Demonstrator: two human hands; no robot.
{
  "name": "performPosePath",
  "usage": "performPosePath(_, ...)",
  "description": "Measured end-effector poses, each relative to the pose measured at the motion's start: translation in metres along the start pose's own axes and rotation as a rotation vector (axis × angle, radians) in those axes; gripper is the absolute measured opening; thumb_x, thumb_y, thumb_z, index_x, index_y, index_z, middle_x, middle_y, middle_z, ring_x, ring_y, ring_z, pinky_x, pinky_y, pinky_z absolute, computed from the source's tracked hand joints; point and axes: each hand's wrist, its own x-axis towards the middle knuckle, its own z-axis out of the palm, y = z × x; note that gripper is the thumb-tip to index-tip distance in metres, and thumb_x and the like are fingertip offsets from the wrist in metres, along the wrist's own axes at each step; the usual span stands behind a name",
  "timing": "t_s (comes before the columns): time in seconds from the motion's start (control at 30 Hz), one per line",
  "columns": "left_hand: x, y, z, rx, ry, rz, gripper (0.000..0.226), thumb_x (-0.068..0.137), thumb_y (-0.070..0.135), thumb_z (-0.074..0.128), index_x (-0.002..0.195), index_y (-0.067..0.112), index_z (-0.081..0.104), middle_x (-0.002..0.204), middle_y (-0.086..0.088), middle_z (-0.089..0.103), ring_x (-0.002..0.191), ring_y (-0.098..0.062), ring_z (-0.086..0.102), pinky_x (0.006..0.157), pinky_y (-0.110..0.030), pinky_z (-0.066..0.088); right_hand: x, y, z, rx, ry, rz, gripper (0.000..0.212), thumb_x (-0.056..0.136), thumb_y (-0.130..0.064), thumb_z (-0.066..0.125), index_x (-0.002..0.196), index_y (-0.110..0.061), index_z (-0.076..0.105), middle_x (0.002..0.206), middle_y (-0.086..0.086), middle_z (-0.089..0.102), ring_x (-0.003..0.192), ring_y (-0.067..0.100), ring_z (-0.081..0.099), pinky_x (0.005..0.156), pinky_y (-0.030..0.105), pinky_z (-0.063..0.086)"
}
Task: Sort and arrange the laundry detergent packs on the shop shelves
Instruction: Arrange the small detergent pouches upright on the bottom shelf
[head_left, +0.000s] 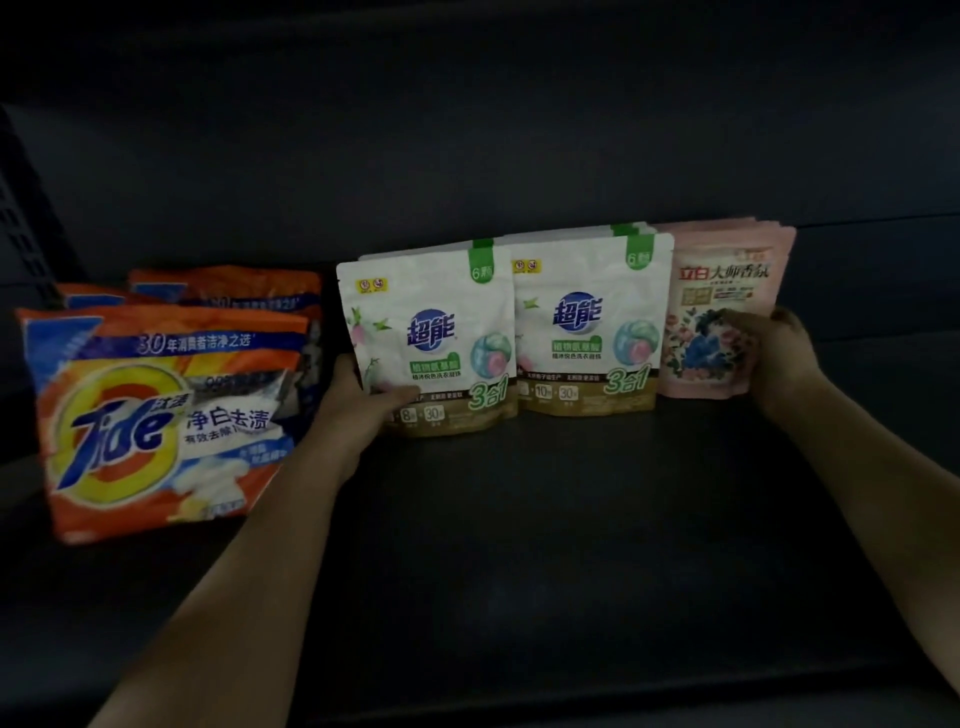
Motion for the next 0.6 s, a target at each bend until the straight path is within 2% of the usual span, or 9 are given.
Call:
performPosePath(0.1, -0.002, 0.002, 0.004, 0.033, 0.053, 0.035, 0.068, 0.08, 0.006, 0.072, 0.138, 0.015, 0.038, 0.13, -0.001, 0.054, 0.114, -0.017, 0.053, 0.094, -0.033, 0.046, -0.002, 0.003, 0.004, -0.054, 0.011, -0.031, 0.054, 0.086, -0.014, 0.062, 0.136, -0.019, 0.041, 0.128, 0.005, 0.055, 0.104, 0.02, 0.058, 0.085, 0.04, 0.048)
performPosePath(0.17, -0.002, 0.001, 0.003, 0.1, 0.069, 0.035, 0.066, 0.08, 0.012, 0.073, 0.136, 0.014, 0.04, 0.134, -0.005, 0.053, 0.117, -0.021, 0.053, 0.096, -0.034, 0.045, -0.003, 0.006, 0.005, -0.097, 0.033, -0.056, 0.057, 0.087, -0.014, 0.062, 0.138, -0.017, 0.037, 0.133, 0.006, 0.051, 0.113, 0.024, 0.055, 0.087, 0.039, 0.047)
performPosePath(0.3, -0.005, 0.001, 0.001, 0.286, 0.03, 0.036, 0.066, 0.082, 0.021, 0.072, 0.138, 0.011, 0.04, 0.137, -0.006, 0.05, 0.123, -0.024, 0.049, 0.095, -0.03, 0.04, -0.004, 0.009, 0.002, -0.159, 0.066, -0.072, 0.064, 0.084, -0.018, 0.067, 0.139, -0.013, 0.034, 0.135, 0.009, 0.049, 0.117, 0.026, 0.053, 0.086, 0.038, 0.047)
performPosePath(0.5, -0.019, 0.012, -0.004, 0.398, -0.049, 0.032, 0.067, 0.082, 0.033, 0.071, 0.14, 0.017, 0.043, 0.138, -0.005, 0.051, 0.123, -0.023, 0.05, 0.102, -0.035, 0.041, -0.008, 0.015, -0.015, -0.387, 0.102, -0.011, 0.078, 0.072, -0.033, 0.077, 0.136, -0.014, 0.037, 0.132, 0.011, 0.052, 0.115, 0.03, 0.054, 0.094, 0.05, 0.048)
performPosePath(0.6, -0.042, 0.021, -0.008, 0.568, -0.111, -0.017, 0.05, 0.089, 0.033, 0.063, 0.133, 0.012, 0.051, 0.132, -0.009, 0.055, 0.118, -0.026, 0.052, 0.094, -0.031, 0.041, -0.022, 0.018, -0.016, -0.57, 0.189, 0.044, 0.08, 0.076, -0.037, 0.073, 0.137, -0.007, 0.032, 0.135, 0.017, 0.046, 0.12, 0.034, 0.048, 0.099, 0.051, 0.043)
